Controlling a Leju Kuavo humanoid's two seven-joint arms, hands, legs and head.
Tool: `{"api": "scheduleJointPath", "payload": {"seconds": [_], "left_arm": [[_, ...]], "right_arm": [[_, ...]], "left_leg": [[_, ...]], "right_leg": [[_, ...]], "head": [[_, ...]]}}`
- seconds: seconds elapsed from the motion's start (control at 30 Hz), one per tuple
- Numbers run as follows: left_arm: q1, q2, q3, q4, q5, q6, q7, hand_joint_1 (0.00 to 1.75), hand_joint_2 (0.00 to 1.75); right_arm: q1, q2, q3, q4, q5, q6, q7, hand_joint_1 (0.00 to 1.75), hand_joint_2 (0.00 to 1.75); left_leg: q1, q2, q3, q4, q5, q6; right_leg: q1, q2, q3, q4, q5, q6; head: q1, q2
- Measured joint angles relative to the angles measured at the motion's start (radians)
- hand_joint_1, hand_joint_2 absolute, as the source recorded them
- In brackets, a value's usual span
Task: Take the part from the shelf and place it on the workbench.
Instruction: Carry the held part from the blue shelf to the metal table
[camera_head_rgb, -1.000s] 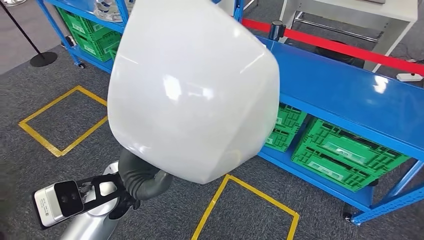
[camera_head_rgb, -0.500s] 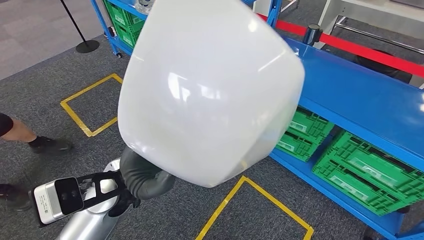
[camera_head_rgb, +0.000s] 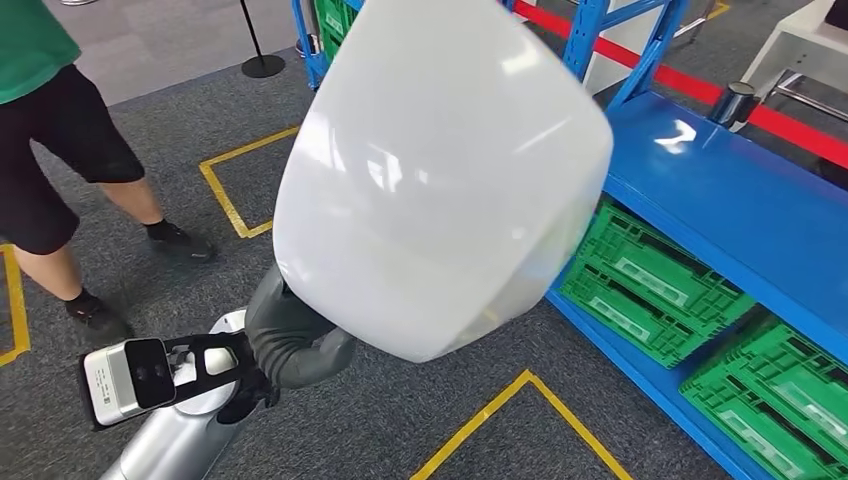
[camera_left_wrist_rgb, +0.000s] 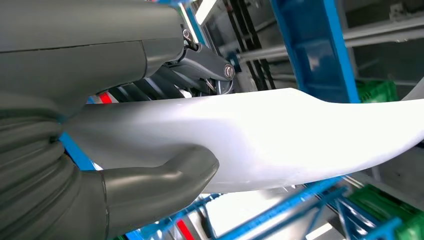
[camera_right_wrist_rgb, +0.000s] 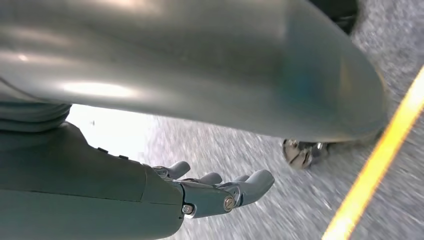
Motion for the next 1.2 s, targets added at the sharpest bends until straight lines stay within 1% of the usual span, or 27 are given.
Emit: {"api": "scheduleJointPath", "payload": {"seconds": [0.07, 0.13, 0.17, 0.23, 0.27, 0.3, 0.33, 0.37, 0.4, 0.43, 0.47, 0.53, 0.57, 0.6, 0.63, 0.67, 0.73, 0.8, 0.83, 0.87, 0.9, 0.93, 0.97, 1.03, 1.1, 1.17, 1.2], "left_arm": [[0.012, 0.009, 0.007, -0.005, -0.006, 0.002, -0.009, 1.75, 1.75], [0.022, 0.019, 0.014, -0.010, -0.009, 0.003, -0.013, 1.75, 1.75], [0.026, 0.024, 0.018, -0.013, -0.010, 0.003, -0.014, 1.75, 1.75], [0.029, 0.032, 0.022, -0.017, -0.010, 0.003, -0.014, 1.75, 1.75], [0.030, 0.034, 0.023, -0.018, -0.010, 0.003, -0.014, 1.75, 1.75], [0.032, 0.035, 0.023, -0.019, -0.010, 0.003, -0.014, 1.75, 1.75], [0.034, 0.036, 0.024, -0.019, -0.012, 0.004, -0.014, 1.75, 1.75], [0.037, 0.037, 0.025, -0.019, -0.016, 0.005, -0.013, 1.75, 1.75], [0.041, 0.039, 0.026, -0.019, -0.021, 0.007, -0.013, 1.75, 1.75], [0.045, 0.040, 0.027, -0.020, -0.029, 0.009, -0.012, 1.75, 1.75], [0.049, 0.040, 0.027, -0.024, -0.037, 0.011, -0.011, 1.75, 1.75], [0.056, 0.040, 0.029, -0.035, -0.051, 0.016, -0.006, 1.75, 1.75], [0.060, 0.040, 0.031, -0.043, -0.056, 0.020, -0.003, 1.75, 1.75], [0.066, 0.040, 0.033, -0.051, -0.060, 0.025, 0.002, 1.75, 1.75], [0.072, 0.040, 0.037, -0.060, -0.063, 0.031, 0.008, 1.75, 1.75], [0.079, 0.040, 0.041, -0.069, -0.067, 0.037, 0.013, 1.75, 1.75], [0.088, 0.040, 0.046, -0.084, -0.071, 0.050, 0.021, 1.75, 1.75], [0.097, 0.041, 0.048, -0.090, -0.075, 0.058, 0.022, 1.75, 1.75], [0.104, 0.042, 0.049, -0.089, -0.076, 0.060, 0.018, 1.75, 1.75], [0.111, 0.044, 0.050, -0.087, -0.079, 0.063, 0.013, 1.75, 1.75], [0.117, 0.046, 0.051, -0.086, -0.081, 0.065, 0.006, 1.75, 1.75], [0.120, 0.048, 0.051, -0.084, -0.084, 0.066, -0.001, 1.75, 1.75], [0.123, 0.049, 0.051, -0.084, -0.086, 0.068, -0.006, 1.75, 1.75], [0.125, 0.051, 0.051, -0.084, -0.089, 0.070, -0.013, 1.75, 1.75], [0.130, 0.052, 0.051, -0.086, -0.093, 0.070, -0.011, 1.75, 1.75], [0.136, 0.054, 0.051, -0.091, -0.096, 0.070, 0.000, 1.75, 1.75], [0.138, 0.057, 0.051, -0.093, -0.097, 0.070, 0.005, 1.75, 1.75]], "right_arm": [[-0.001, -0.013, 0.000, 0.000, 0.002, 0.000, 0.001, 0.00, 0.00], [-0.004, -0.021, -0.001, 0.000, 0.004, -0.003, 0.001, 0.00, 0.00], [-0.006, -0.023, -0.001, 0.000, 0.004, -0.007, 0.001, 0.00, 0.00], [-0.007, -0.026, -0.001, 0.000, 0.005, -0.016, 0.001, 0.00, 0.00], [-0.007, -0.026, -0.001, 0.000, 0.005, -0.018, 0.001, 0.00, 0.00], [-0.005, -0.027, -0.001, 0.000, 0.005, -0.019, 0.001, 0.00, 0.00], [-0.004, -0.027, -0.001, 0.000, 0.005, -0.019, 0.001, 0.00, 0.00], [-0.003, -0.027, -0.001, 0.000, 0.006, -0.019, 0.001, 0.00, 0.00], [-0.004, -0.027, -0.001, 0.000, 0.007, -0.019, 0.001, 0.00, 0.00], [-0.005, -0.028, -0.001, 0.000, 0.008, -0.019, 0.001, 0.00, 0.00], [-0.006, -0.028, -0.001, 0.000, 0.010, -0.019, 0.001, 0.00, 0.00], [-0.008, -0.029, -0.001, 0.000, 0.018, -0.019, 0.001, 0.00, 0.00], [-0.009, -0.030, -0.001, 0.000, 0.024, -0.019, 0.002, 0.00, 0.00], [-0.009, -0.031, 0.000, 0.000, 0.031, -0.019, 0.003, 0.00, 0.00], [-0.010, -0.031, 0.001, 0.000, 0.037, -0.019, 0.005, 0.00, 0.00], [-0.011, -0.032, 0.001, 0.000, 0.042, -0.019, 0.007, 0.00, 0.00], [-0.011, -0.035, 0.002, 0.000, 0.050, -0.016, 0.012, 0.00, 0.00], [-0.004, -0.041, 0.003, -0.001, 0.054, 0.001, 0.021, 0.00, 0.00], [0.000, -0.046, 0.003, -0.001, 0.054, 0.013, 0.025, 0.00, 0.00], [0.004, -0.052, 0.003, -0.001, 0.054, 0.021, 0.028, 0.00, 0.00], [0.006, -0.057, 0.003, -0.001, 0.054, 0.025, 0.031, 0.00, 0.00], [0.007, -0.062, 0.003, -0.001, 0.054, 0.026, 0.032, 0.00, 0.00], [0.007, -0.068, 0.003, -0.001, 0.054, 0.025, 0.030, 0.00, 0.00], [0.006, -0.075, 0.003, -0.001, 0.056, 0.024, 0.020, 0.00, 0.00], [0.004, -0.078, 0.003, -0.001, 0.059, 0.025, 0.007, 0.00, 0.00], [0.000, -0.078, 0.006, -0.001, 0.065, 0.025, -0.008, 0.00, 0.00], [0.000, -0.078, 0.010, -0.001, 0.070, 0.025, -0.014, 0.00, 0.00]], "left_leg": [[0.000, -0.022, -0.007, 0.001, 0.003, -0.012], [0.002, -0.043, -0.014, -0.004, 0.010, -0.027], [0.003, -0.037, -0.017, -0.002, 0.009, -0.033], [0.000, 0.016, -0.041, 0.046, -0.021, -0.041], [-0.001, 0.051, -0.067, 0.102, -0.054, -0.043], [-0.001, 0.074, -0.100, 0.173, -0.090, -0.047], [0.000, 0.083, -0.130, 0.238, -0.118, -0.050], [0.001, 0.086, -0.147, 0.279, -0.130, -0.052], [0.002, 0.089, -0.145, 0.281, -0.122, -0.053], [0.002, 0.095, -0.120, 0.240, -0.097, -0.052], [0.002, 0.111, -0.079, 0.169, -0.065, -0.050], [-0.004, 0.159, -0.007, 0.039, -0.026, -0.038], [-0.007, 0.173, 0.010, 0.007, -0.019, -0.031], [-0.010, 0.174, 0.012, -0.001, -0.020, -0.023], [-0.012, 0.160, 0.010, -0.004, -0.017, -0.017], [-0.011, 0.146, 0.010, -0.007, -0.014, -0.011], [-0.006, 0.121, 0.011, -0.015, -0.005, 0.002], [-0.002, 0.096, 0.009, -0.017, 0.000, 0.009], [-0.003, 0.082, 0.007, -0.017, 0.000, 0.010], [-0.003, 0.066, 0.006, -0.015, 0.001, 0.010], [-0.003, 0.051, 0.004, -0.013, 0.001, 0.010], [-0.003, 0.035, 0.004, -0.010, 0.002, 0.009], [-0.002, 0.019, 0.003, -0.007, 0.002, 0.007], [-0.002, -0.007, 0.000, -0.001, 0.002, -0.002], [-0.001, -0.028, -0.007, 0.000, 0.004, -0.016], [0.001, -0.045, -0.014, -0.005, 0.010, -0.030], [0.000, -0.036, -0.019, 0.000, 0.006, -0.035]], "right_leg": [[0.001, 0.029, 0.031, -0.071, 0.019, -0.006], [0.004, 0.012, 0.031, -0.076, 0.020, -0.017], [0.004, 0.000, 0.033, -0.079, 0.023, -0.024], [0.002, -0.027, 0.036, -0.086, 0.028, -0.039], [0.004, -0.042, 0.036, -0.087, 0.028, -0.044], [0.006, -0.058, 0.035, -0.087, 0.027, -0.047], [0.008, -0.074, 0.035, -0.086, 0.026, -0.048], [0.009, -0.090, 0.034, -0.086, 0.026, -0.049], [0.009, -0.105, 0.034, -0.086, 0.025, -0.048], [0.009, -0.119, 0.035, -0.086, 0.024, -0.047], [0.010, -0.132, 0.037, -0.085, 0.023, -0.045], [0.015, -0.153, 0.041, -0.083, 0.017, -0.037], [0.017, -0.163, 0.044, -0.082, 0.015, -0.031], [0.018, -0.172, 0.046, -0.082, 0.014, -0.025], [0.016, -0.183, 0.049, -0.084, 0.014, -0.020], [0.013, -0.180, 0.052, -0.082, 0.011, -0.012], [0.007, -0.130, 0.038, -0.044, -0.018, -0.001], [0.005, -0.067, -0.017, 0.073, -0.082, 0.006], [0.005, -0.055, -0.051, 0.141, -0.110, 0.007], [0.005, -0.051, -0.077, 0.189, -0.122, 0.008], [0.005, -0.050, -0.086, 0.201, -0.113, 0.008], [0.004, -0.047, -0.075, 0.172, -0.085, 0.007], [0.002, -0.036, -0.046, 0.107, -0.045, 0.005], [0.000, 0.005, 0.014, -0.025, 0.008, 0.002], [0.003, 0.023, 0.034, -0.073, 0.015, -0.006], [0.006, 0.000, 0.034, -0.076, 0.020, -0.020], [0.006, -0.012, 0.035, -0.079, 0.024, -0.028]], "head": [[0.001, 0.000], [0.001, 0.000], [0.001, 0.000], [-0.004, 0.000], [-0.007, 0.000], [-0.010, 0.000], [-0.011, 0.000], [-0.011, 0.000], [-0.012, 0.000], [-0.012, 0.000], [-0.012, 0.000], [-0.012, 0.000], [-0.012, 0.000], [-0.011, 0.000], [-0.010, 0.000], [-0.010, 0.000], [-0.008, 0.000], [-0.004, 0.000], [-0.002, 0.000], [-0.001, 0.000], [0.000, 0.000], [0.001, 0.000], [0.001, 0.000], [0.002, 0.000], [0.003, 0.000], [0.003, 0.000], [0.003, 0.000]]}}
